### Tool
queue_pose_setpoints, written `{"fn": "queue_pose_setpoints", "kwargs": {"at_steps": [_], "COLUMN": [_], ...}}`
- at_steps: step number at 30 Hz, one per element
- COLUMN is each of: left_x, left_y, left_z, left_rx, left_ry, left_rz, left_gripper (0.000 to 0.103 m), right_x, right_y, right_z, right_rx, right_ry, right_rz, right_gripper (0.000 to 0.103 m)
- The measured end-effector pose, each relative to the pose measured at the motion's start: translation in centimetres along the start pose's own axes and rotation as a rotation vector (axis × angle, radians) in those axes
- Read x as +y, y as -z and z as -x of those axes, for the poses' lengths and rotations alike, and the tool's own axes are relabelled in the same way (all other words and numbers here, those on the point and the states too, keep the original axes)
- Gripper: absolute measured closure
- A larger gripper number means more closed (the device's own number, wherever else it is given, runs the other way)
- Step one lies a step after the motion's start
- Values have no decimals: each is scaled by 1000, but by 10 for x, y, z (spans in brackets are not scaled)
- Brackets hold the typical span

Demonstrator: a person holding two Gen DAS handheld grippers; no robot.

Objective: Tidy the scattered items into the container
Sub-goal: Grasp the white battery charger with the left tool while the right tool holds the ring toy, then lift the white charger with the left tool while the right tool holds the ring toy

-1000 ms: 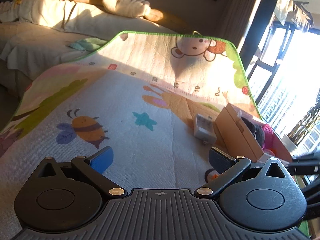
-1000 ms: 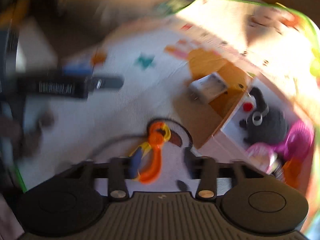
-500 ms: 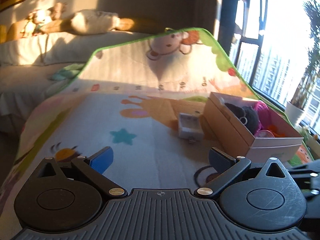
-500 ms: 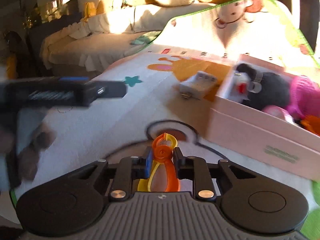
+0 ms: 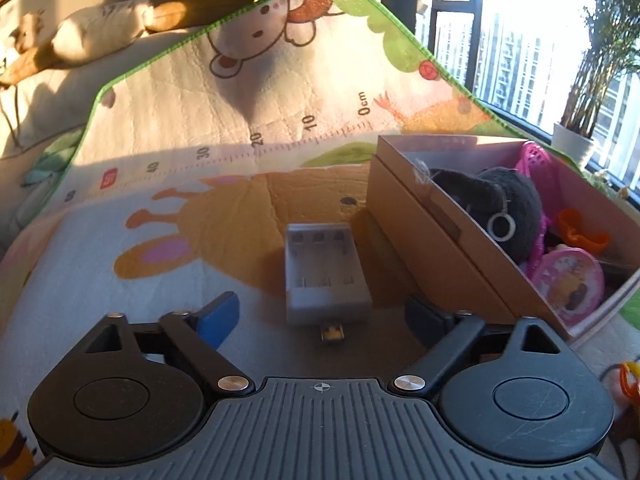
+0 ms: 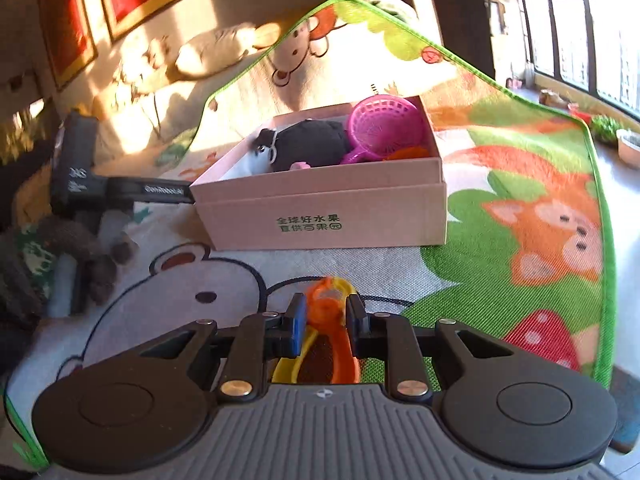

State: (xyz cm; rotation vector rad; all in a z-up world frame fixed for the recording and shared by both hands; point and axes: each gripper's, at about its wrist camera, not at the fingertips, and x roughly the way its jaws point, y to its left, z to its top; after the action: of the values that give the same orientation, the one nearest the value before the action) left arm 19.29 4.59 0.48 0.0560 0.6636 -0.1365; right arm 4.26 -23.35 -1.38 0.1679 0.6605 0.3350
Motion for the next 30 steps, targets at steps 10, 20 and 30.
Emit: {"fn": "queue_pose_setpoints", "kwargs": {"at_steps": [10, 20, 30], "left_x": [1, -1, 46], "left_y": [-6, 66, 78], "left_z": [-8, 99, 136], "left_rx": [20, 87, -2], "left_ry": [1, 196, -9], "left_rz": [-24, -160, -178], "left_gripper": [51, 47, 6], "right_x": [-13, -3, 0], "right_y": [-1, -1, -2], "right_z": [-1, -1, -1], "right_rx": [-5, -1, -3], "right_ry": [-15, 0, 65], "right_rz": [-74, -19, -13], "right_gripper": [63, 43, 20]}}
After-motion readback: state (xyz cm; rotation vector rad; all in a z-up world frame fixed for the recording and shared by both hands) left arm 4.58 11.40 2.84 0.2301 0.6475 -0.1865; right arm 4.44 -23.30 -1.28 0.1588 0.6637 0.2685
